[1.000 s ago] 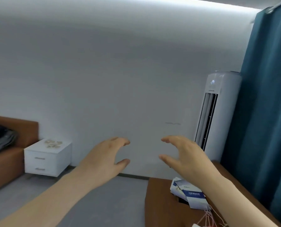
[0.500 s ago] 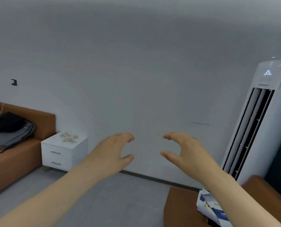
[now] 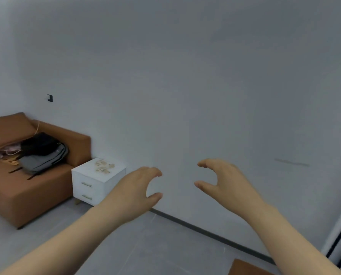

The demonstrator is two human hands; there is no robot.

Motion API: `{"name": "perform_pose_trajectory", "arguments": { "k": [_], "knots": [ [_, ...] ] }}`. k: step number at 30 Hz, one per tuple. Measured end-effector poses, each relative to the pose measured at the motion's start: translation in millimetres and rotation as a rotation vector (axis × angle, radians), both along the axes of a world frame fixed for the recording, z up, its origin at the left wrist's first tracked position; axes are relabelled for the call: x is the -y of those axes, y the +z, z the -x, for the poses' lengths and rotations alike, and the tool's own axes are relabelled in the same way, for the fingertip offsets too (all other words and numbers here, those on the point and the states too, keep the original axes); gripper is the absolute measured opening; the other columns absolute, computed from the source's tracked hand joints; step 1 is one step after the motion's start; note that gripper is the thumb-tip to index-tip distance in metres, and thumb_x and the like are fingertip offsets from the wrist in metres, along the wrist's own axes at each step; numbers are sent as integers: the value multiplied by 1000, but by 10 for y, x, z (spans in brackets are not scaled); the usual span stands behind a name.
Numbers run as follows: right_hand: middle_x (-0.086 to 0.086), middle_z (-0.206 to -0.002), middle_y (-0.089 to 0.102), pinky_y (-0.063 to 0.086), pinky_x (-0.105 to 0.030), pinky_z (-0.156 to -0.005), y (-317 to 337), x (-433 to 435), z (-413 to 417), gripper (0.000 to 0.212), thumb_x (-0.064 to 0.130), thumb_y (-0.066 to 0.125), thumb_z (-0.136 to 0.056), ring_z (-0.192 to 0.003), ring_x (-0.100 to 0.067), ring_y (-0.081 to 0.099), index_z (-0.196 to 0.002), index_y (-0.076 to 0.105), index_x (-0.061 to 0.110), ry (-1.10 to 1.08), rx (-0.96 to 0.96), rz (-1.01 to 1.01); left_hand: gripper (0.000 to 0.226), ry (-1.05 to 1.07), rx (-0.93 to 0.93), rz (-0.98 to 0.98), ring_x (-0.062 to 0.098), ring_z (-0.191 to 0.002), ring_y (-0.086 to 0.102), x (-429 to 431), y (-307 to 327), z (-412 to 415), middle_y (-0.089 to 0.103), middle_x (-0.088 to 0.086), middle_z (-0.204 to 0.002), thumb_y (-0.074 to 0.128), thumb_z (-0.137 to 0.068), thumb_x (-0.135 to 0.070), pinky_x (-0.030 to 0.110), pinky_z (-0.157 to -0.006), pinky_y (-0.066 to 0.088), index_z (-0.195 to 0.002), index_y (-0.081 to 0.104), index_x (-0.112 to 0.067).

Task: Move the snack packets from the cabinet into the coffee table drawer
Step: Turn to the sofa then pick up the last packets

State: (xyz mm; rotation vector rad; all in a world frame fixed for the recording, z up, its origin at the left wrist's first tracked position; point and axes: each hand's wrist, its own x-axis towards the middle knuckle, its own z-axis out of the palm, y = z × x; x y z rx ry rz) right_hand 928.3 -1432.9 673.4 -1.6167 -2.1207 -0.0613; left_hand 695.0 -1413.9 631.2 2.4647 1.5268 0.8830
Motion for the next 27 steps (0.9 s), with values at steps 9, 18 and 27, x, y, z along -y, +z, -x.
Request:
{"name": "perform_pose_trajectory", "arguments": {
  "k": [9,18,27],
  "knots": [
    [16,-136,48,32,-19,-103,-269,-1633,306,50,46,59,-88,-125,-3,42,-134,46,32,134,8,47,50,150,7,18,2,-120,44,-1308,-158,325,46,-16,-132,59,-89,-39,14,-96,33,-135,40,-32],
    [17,-136,47,31,-18,-100,-431,-3409,1031,49,45,59,-89,-124,-3,43,-134,45,32,178,4,132,49,240,7,51,0,-120,44,-2923,-259,1141,49,-17,-133,60,-89,-37,10,-87,31,-134,43,-30],
    [17,-135,47,33,-18,-101,-761,-5002,1565,49,44,57,-90,-124,-2,43,-135,43,32,235,4,235,51,307,-20,141,-1,-122,43,-4340,-590,1726,47,-19,-134,59,-88,-39,10,-93,30,-135,42,-32]
  ]
}}
